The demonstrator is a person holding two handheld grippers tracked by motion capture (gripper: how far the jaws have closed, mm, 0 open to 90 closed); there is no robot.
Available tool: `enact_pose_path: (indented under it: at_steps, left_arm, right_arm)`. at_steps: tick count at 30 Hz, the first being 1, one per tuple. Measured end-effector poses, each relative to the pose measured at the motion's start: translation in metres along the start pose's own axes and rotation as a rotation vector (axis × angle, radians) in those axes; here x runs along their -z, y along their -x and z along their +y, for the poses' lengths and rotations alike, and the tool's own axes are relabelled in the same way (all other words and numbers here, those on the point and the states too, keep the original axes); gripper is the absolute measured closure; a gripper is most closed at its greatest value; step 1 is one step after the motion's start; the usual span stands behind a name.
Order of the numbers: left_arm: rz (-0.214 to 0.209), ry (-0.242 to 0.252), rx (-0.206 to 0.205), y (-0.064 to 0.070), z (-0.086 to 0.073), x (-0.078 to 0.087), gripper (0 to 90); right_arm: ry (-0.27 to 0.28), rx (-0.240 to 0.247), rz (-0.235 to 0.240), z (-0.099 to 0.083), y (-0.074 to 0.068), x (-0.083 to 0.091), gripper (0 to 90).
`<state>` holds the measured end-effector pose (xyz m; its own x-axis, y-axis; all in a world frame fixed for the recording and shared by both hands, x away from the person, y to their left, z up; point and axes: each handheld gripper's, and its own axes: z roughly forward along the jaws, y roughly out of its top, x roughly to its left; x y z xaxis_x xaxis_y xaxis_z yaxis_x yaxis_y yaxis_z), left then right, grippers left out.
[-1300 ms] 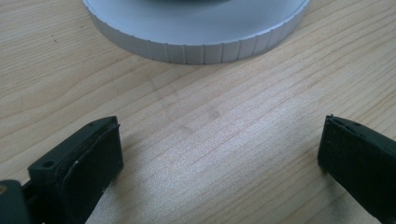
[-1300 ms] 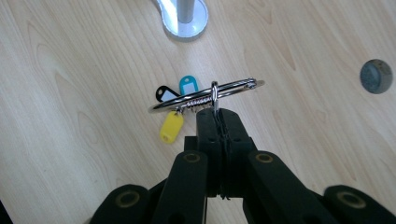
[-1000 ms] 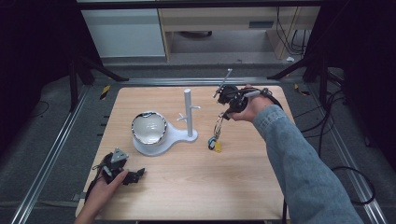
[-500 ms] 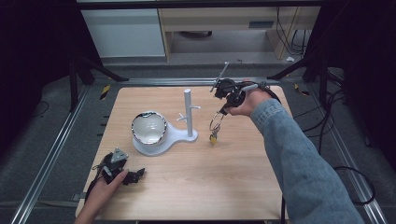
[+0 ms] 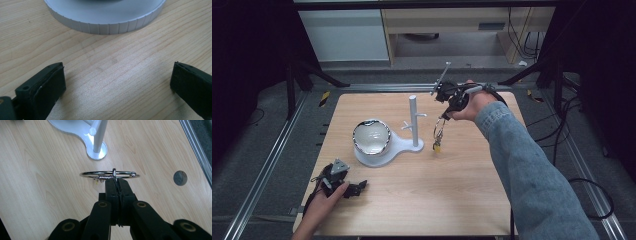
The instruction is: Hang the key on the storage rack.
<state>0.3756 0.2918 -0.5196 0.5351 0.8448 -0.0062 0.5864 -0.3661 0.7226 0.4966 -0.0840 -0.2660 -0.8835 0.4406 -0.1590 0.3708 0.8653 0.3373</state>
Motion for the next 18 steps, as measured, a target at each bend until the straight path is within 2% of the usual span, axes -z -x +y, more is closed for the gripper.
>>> enact_pose_path:
  at_steps: [11,18]
  left_arm:
    - [0.000,0.000,0.000,0.000,0.000,0.000,0.0]
    - [0.001,0.000,0.001,0.000,0.000,0.000,0.0]
  right_arm:
    - [0.000,0.019,-0.003,0.011,-0.003,0.002,88.8]
    - [0.004,0.024,-0.006,0.018,-0.003,0.010,88.8]
